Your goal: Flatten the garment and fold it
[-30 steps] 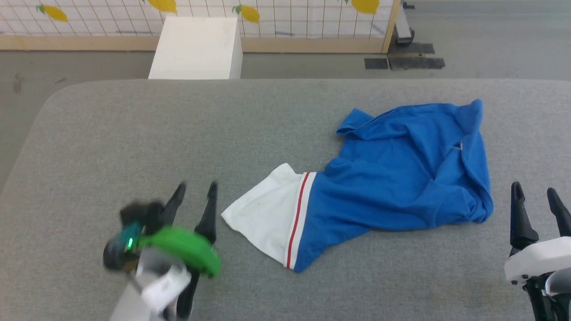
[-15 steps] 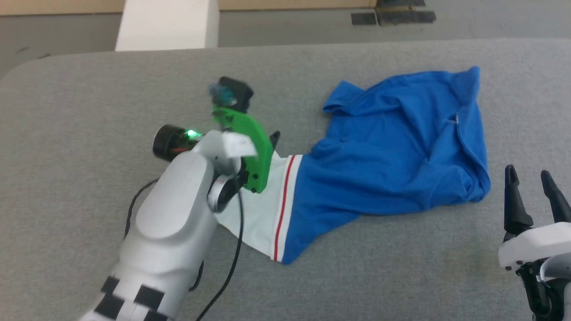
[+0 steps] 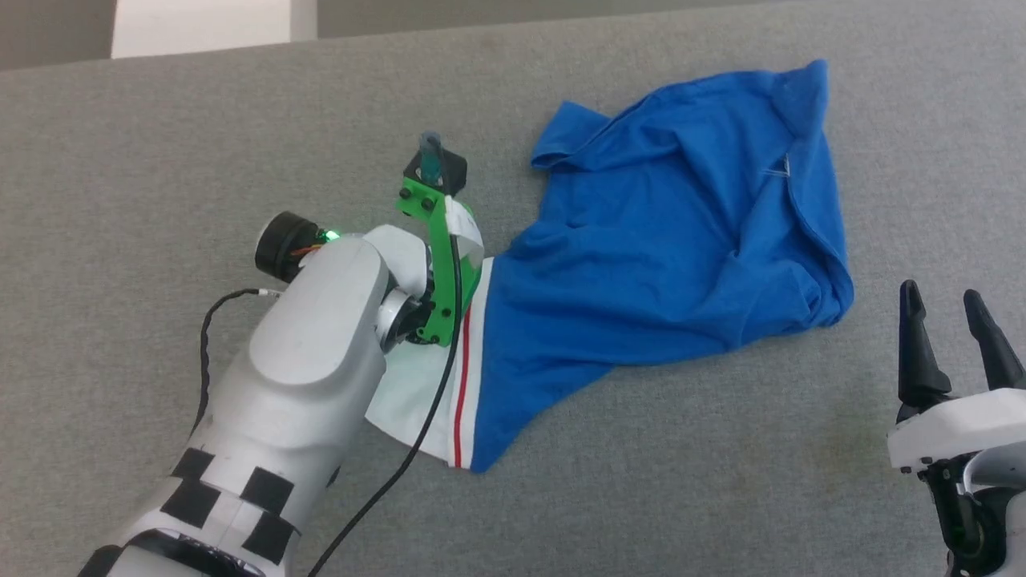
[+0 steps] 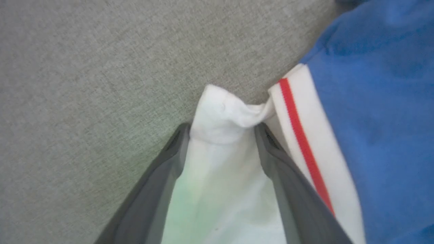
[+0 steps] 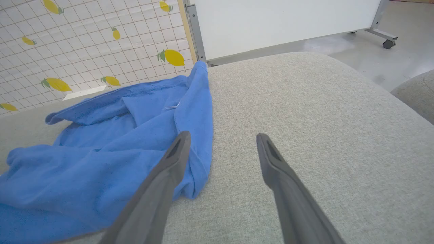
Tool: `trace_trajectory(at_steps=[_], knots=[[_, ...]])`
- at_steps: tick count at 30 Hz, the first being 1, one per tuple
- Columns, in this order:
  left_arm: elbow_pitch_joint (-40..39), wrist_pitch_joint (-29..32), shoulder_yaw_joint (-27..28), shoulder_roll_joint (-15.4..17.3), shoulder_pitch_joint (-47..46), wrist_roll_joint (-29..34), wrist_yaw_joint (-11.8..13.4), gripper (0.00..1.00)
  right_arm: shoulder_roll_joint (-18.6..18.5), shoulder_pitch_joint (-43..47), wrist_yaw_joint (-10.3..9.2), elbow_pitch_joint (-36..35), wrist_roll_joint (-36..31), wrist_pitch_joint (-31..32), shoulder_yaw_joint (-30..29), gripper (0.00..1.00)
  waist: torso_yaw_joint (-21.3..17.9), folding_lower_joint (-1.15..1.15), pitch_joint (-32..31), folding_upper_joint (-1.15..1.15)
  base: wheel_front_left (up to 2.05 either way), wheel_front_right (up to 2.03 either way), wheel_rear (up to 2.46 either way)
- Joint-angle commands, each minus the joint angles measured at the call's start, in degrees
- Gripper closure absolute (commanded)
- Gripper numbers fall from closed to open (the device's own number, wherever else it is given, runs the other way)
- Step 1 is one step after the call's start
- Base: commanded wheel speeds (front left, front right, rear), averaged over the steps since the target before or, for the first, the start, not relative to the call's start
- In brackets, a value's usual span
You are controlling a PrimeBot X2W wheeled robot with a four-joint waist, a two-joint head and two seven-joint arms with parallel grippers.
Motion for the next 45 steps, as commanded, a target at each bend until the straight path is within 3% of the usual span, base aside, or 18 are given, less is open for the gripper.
trace_trajectory(at_steps=[1,2,3,7,11,16,22,32,40,41,42,45], knots=[[1.3,1.0,-0.7,0.1,1.4,-0.5,-0.3,0.68,0.1,-1.2,-0.08,0.1,0.4,-0.4,0.0,0.0,-0.4,0.0,0.8,0.0,0.0,0.0,0.0],[1.3,1.0,-0.6,-0.1,1.6,-1.0,-0.3,0.9,0.1,-1.3,-0.08,0.1,0.5,-0.4,-0.1,0.0,-0.3,0.0,0.9,0.0,0.0,0.0,0.0],[1.2,1.0,-0.8,-0.2,1.8,-1.6,-0.4,1.0,0.1,-1.5,-0.08,0.2,0.5,-0.4,0.0,0.0,-0.2,0.0,1.0,0.0,0.0,0.0,0.0],[0.3,-0.5,-1.1,-0.5,2.1,-3.1,-0.6,1.0,0.1,-1.7,-0.08,0.7,0.6,-0.4,0.2,0.0,0.7,0.0,0.9,0.0,0.0,0.0,0.0],[-1.6,-6.2,1.7,-0.9,1.6,-5.6,-0.1,1.0,0.1,-1.6,-0.08,1.2,0.4,-0.4,-0.1,0.0,2.3,0.0,0.0,0.0,0.0,0.0,0.0],[-4.0,-12.6,7.2,-0.9,1.3,-9.1,2.1,1.0,0.1,-1.4,-0.08,1.4,0.1,-0.1,-0.2,0.0,4.7,0.0,-1.8,0.0,0.0,0.0,0.0],[-6.9,-17.1,14.5,2.2,3.7,-12.9,6.2,1.0,0.1,-0.9,-0.08,1.9,-0.1,0.5,0.0,0.0,7.8,0.0,-4.1,0.0,0.0,0.0,0.0],[-11.8,-19.9,26.9,9.0,20.2,-19.2,14.3,1.0,0.1,-0.5,-0.08,2.1,-0.1,1.2,1.2,0.0,10.2,0.0,-5.7,0.0,0.0,0.0,0.0],[-17.0,-19.5,29.4,7.2,32.9,-23.0,15.8,1.0,0.1,0.0,-0.08,1.8,-0.2,1.5,0.9,0.0,11.3,0.0,-5.6,0.0,0.0,0.0,0.0],[-17.7,-20.2,29.7,7.0,33.2,-23.2,15.6,0.74,0.1,0.1,-0.08,1.9,-0.2,1.5,0.9,0.0,11.4,0.0,-5.7,0.0,0.0,0.0,0.0],[-18.6,-21.5,30.1,6.9,33.4,-23.3,15.2,0.0,0.1,0.1,-0.08,2.0,-0.3,1.6,1.0,0.0,11.4,0.0,-6.0,0.0,0.0,0.0,0.0],[-21.7,-26.4,31.3,7.3,33.8,-22.6,14.2,0.0,0.1,0.1,-0.08,2.3,-0.2,1.6,1.6,0.0,11.3,0.0,-6.9,0.0,0.0,0.0,0.0]])
